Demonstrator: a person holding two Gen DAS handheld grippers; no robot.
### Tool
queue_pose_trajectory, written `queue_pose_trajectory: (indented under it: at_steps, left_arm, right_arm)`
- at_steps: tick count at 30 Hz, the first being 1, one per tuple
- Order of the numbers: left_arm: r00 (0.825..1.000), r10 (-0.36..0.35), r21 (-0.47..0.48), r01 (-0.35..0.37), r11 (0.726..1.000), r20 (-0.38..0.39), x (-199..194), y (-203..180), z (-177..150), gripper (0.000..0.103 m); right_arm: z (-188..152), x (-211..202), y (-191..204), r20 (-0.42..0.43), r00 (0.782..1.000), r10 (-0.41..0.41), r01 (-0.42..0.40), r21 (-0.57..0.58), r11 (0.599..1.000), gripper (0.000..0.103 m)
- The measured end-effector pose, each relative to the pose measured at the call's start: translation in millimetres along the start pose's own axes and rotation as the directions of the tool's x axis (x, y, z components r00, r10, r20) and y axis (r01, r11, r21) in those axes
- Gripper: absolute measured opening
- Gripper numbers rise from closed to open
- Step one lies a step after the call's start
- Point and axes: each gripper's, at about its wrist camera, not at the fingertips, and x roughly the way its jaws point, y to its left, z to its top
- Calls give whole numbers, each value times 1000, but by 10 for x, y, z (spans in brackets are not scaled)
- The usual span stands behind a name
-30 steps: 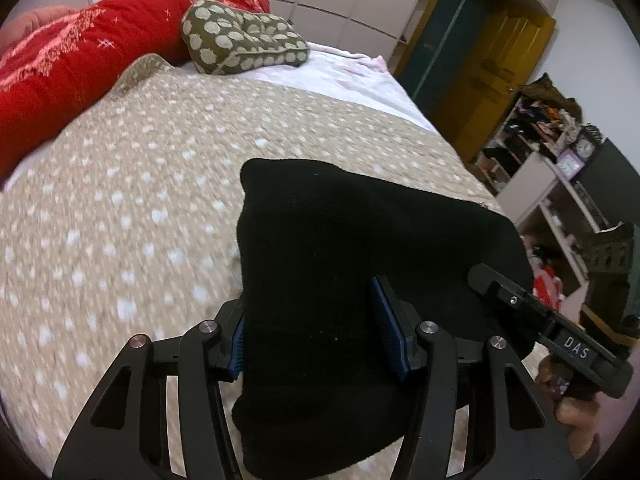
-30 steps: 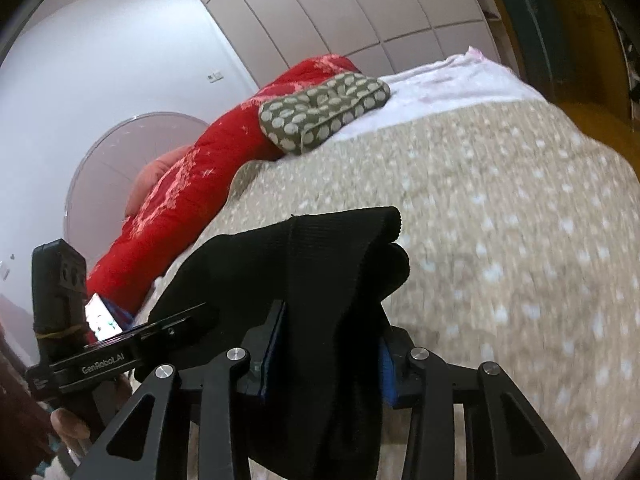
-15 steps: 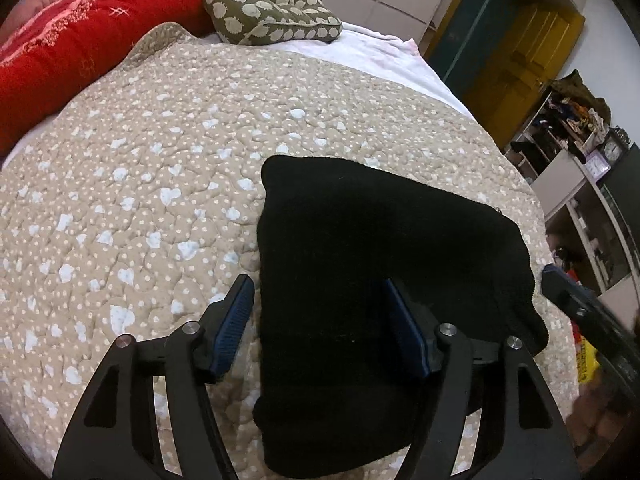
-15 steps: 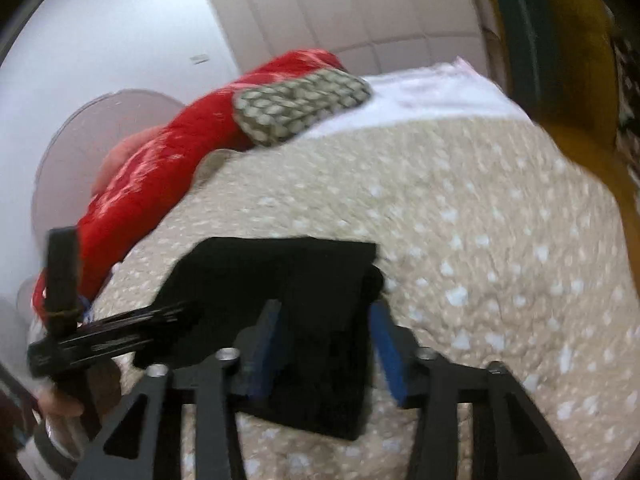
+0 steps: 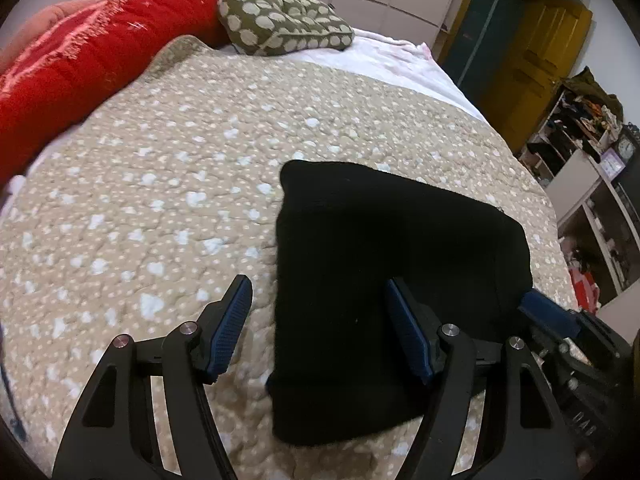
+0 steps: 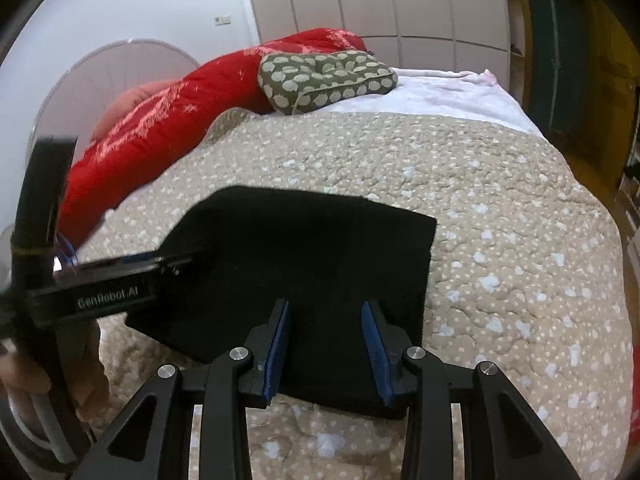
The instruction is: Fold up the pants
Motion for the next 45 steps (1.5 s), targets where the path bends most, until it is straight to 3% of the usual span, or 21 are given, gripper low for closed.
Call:
queue_pose_trajectory:
  at_steps: [8, 19, 45]
  left_arm:
    - [993, 108, 33, -109, 993, 40, -191, -41, -126, 70]
    - [984, 163, 39, -166, 985, 78, -416, -145, -330, 70]
    - [973, 173, 60, -184, 981, 152, -922, -371, -610, 70]
  right_arm:
    - [-6, -103, -16, 0, 999, -35, 35, 56, 998, 37]
    - [-61, -301, -23, 22, 999, -43, 41, 114, 993, 42]
    - [-260, -663, 263, 50, 998, -35, 30, 95, 995, 47]
